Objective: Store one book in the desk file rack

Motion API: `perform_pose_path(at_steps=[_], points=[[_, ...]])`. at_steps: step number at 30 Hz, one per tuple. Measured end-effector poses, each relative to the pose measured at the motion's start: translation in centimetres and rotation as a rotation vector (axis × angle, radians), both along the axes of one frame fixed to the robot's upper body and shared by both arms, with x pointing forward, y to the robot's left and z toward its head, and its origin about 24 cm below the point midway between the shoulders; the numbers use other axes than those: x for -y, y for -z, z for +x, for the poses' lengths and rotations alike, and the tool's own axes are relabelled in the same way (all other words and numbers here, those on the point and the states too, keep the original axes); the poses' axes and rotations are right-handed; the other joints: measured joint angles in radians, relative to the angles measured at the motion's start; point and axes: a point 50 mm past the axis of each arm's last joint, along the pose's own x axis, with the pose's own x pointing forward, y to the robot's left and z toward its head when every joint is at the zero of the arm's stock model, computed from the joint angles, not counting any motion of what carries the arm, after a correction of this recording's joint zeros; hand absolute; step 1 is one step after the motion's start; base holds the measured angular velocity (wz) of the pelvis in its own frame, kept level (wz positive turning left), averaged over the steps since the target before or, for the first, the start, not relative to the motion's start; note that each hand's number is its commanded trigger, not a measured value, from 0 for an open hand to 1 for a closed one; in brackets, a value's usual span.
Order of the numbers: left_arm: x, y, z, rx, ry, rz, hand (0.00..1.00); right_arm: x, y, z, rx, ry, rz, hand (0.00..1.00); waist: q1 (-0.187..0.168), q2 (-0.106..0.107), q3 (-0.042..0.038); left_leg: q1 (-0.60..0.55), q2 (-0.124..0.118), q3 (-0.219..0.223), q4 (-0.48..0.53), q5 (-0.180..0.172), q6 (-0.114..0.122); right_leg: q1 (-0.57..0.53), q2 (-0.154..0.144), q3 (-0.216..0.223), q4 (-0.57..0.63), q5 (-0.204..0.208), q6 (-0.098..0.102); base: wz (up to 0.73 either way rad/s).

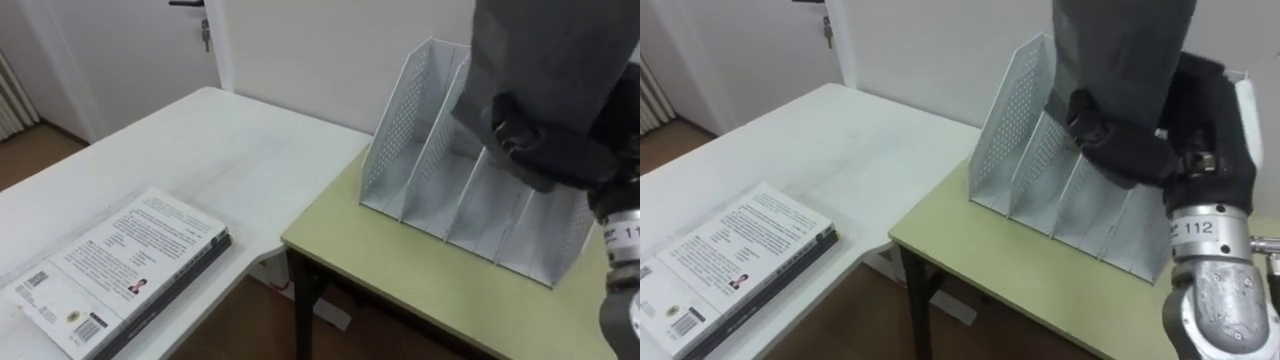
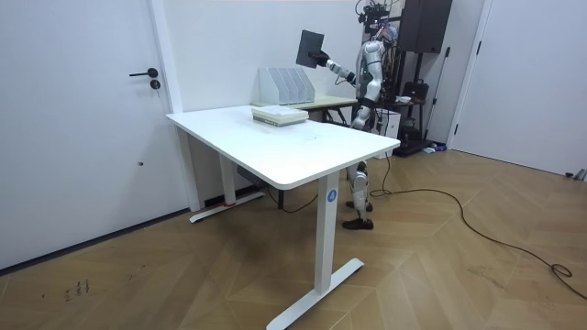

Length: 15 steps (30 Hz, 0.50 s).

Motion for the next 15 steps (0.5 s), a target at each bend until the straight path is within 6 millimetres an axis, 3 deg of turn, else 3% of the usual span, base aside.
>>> perform_pose_path(at_steps=[5, 12, 15], points=[[-0.2, 0.2, -0.4, -0.02, -0.033, 0.027, 0.0, 0.7, -0.6, -0.1, 0.058, 0.12, 0.058, 1.0, 0.0, -0.005, 0.0018, -0.007, -0.002, -0.024, -0.001, 0.0, 0.0, 0.009, -0.002, -0.028, -0.001, 0.0, 0.0, 0.13], [-0.3, 0.3, -0.4, -0.028, -0.07, 0.05, 0.0, 2.0, -1.4, 0.8, 0.11, 0.282, 0.149, 1.0, 0.016, -0.012, 0.0044, -0.009, -0.002, -0.026, -0.001, 0.0, -0.001, 0.009, -0.002, -0.032, -0.001, 0.0, 0.0, 0.01], [-0.4, 0.3, -0.4, -0.029, -0.078, 0.058, 0.0, 2.5, -1.2, 0.8, 0.114, 0.337, 0.177, 1.0, 0.026, -0.018, 0.0005, -0.01, -0.002, -0.026, -0.001, 0.0, -0.001, 0.009, -0.002, -0.032, -0.002, 0.0, 0.0, 0.0]])
